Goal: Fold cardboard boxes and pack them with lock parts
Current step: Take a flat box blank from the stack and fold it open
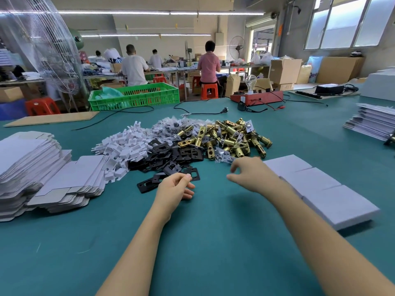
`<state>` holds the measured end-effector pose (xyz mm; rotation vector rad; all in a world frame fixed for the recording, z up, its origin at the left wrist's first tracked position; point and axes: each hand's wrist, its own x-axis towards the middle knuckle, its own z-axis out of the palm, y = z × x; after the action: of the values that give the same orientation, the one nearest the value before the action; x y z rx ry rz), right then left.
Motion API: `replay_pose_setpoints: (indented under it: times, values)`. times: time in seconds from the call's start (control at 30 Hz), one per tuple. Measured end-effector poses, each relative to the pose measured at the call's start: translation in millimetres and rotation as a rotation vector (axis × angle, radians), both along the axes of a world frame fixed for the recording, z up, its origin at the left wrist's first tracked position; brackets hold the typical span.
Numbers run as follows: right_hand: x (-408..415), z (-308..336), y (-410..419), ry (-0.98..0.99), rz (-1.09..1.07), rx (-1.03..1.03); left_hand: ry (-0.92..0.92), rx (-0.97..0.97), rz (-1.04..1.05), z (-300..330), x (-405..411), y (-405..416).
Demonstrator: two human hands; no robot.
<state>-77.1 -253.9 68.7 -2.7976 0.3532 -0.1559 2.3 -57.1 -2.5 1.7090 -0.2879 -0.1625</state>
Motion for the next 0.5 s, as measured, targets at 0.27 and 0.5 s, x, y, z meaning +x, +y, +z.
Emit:
replay_pose_setpoints:
  times: [0.27, 0.5]
  values:
    - [50, -67, 44, -0.260, -0.054, 0.218, -0.026, 0.069, 0.021, -3, 2, -4]
    - [55, -72, 35, -0.256, -0.009, 0.219, -0.006, -0.221, 0.145, 17, -7, 1]
